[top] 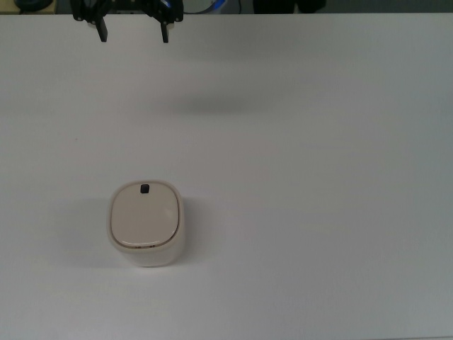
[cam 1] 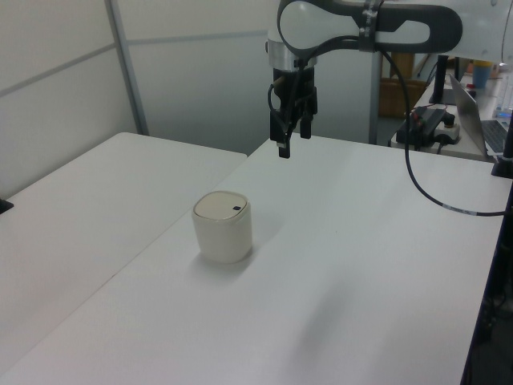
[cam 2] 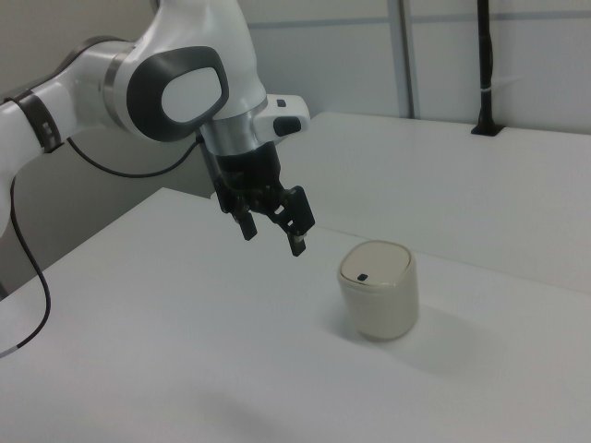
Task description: Open the trash can
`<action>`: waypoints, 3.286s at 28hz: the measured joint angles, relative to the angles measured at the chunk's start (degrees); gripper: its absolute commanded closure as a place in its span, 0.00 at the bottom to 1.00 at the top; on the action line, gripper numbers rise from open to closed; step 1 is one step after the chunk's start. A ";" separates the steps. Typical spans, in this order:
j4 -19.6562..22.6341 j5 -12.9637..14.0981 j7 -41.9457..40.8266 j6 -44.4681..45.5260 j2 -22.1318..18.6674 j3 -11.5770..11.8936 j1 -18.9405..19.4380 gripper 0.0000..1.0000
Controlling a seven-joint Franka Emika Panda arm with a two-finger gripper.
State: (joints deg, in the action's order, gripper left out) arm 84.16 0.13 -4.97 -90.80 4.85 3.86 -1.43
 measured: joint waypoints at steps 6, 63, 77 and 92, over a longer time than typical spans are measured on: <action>0.01 0.00 -1.41 0.00 0.00 0.00 0.00 1.00; 0.42 1.45 -3.99 -36.77 18.82 0.00 0.06 1.00; 0.40 1.45 -3.99 -37.07 21.34 0.00 0.22 1.00; 0.35 1.44 -3.99 -37.08 21.78 0.00 0.28 1.00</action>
State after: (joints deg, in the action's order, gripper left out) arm 84.52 1.57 -8.96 -127.88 26.64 3.86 -1.14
